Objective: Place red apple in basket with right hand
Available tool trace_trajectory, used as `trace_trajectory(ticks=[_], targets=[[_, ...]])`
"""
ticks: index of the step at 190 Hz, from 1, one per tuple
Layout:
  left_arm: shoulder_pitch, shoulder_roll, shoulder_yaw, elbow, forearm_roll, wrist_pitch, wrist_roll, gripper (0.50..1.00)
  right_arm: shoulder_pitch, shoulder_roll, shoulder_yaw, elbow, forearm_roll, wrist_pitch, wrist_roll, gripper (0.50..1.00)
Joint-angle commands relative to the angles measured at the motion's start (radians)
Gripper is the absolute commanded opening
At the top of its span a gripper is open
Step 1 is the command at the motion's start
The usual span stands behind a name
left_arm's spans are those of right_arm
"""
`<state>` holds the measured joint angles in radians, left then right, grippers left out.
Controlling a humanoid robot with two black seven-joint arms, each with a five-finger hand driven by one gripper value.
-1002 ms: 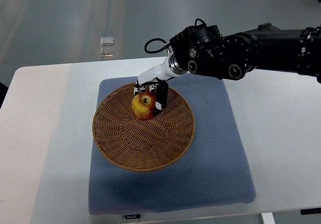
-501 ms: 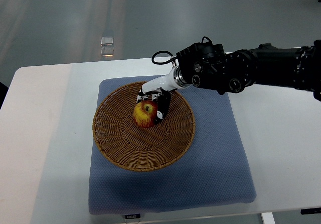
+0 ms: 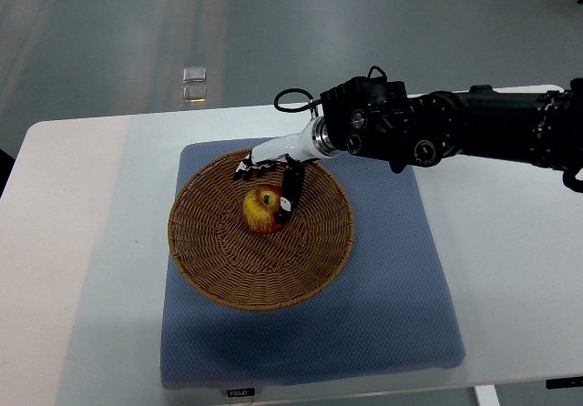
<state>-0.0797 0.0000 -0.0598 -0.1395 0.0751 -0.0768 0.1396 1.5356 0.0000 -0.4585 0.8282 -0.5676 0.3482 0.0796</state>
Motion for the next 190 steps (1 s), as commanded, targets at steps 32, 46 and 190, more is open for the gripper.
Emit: trace_trajectory(ticks=[32,46,190], targets=[[0.000,0.000,0.000,0.000,0.000,0.000,0.000,1.000,0.087,0.000,0.089,-0.001,0.114,0.086,-0.001,0.924],[-0.002,0.000,0.000,0.000,0.000,-0.001,0.000,1.000,0.077,-0.058,0.162,-0.018,0.135,0.078,0.000,0.924],[0.000,0.000,0.002,-0.002,0.002,-0.001,0.003,1.000,-0.778,-0.037,1.377,-0.224,0.348,-0.072,0.104,0.926]])
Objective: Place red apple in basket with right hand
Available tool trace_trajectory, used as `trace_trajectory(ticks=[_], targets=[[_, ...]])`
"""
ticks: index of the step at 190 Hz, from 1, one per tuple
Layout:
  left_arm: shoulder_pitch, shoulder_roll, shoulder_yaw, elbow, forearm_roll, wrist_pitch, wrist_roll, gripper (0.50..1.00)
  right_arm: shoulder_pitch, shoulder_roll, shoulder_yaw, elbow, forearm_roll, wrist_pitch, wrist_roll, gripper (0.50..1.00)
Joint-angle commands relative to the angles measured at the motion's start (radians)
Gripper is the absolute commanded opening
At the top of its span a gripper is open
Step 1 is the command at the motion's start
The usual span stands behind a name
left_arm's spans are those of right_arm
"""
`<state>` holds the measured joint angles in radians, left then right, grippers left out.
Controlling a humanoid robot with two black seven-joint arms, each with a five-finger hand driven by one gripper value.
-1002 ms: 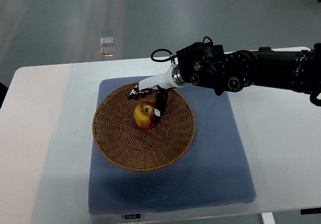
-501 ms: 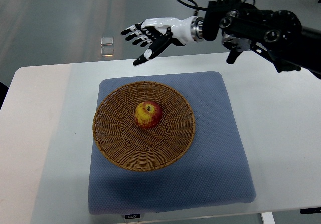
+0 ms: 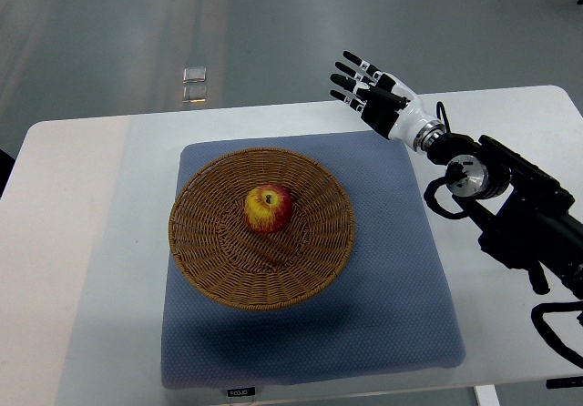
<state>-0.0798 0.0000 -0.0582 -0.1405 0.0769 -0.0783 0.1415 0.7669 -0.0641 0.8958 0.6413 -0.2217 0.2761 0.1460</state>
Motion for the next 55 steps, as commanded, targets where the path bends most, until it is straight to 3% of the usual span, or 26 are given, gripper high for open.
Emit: trace_trajectory(ticks=[1,55], targets=[[0.000,0.000,0.000,-0.001,0.000,0.000,0.001,1.000,-0.009,0.027,0.023,-0.037,0.002,0.000,0.038,0.926],[0.000,0.000,0.000,-0.001,0.000,0.000,0.001,1.000,-0.009,0.035,0.025,-0.071,0.099,0.003,0.049,0.926]])
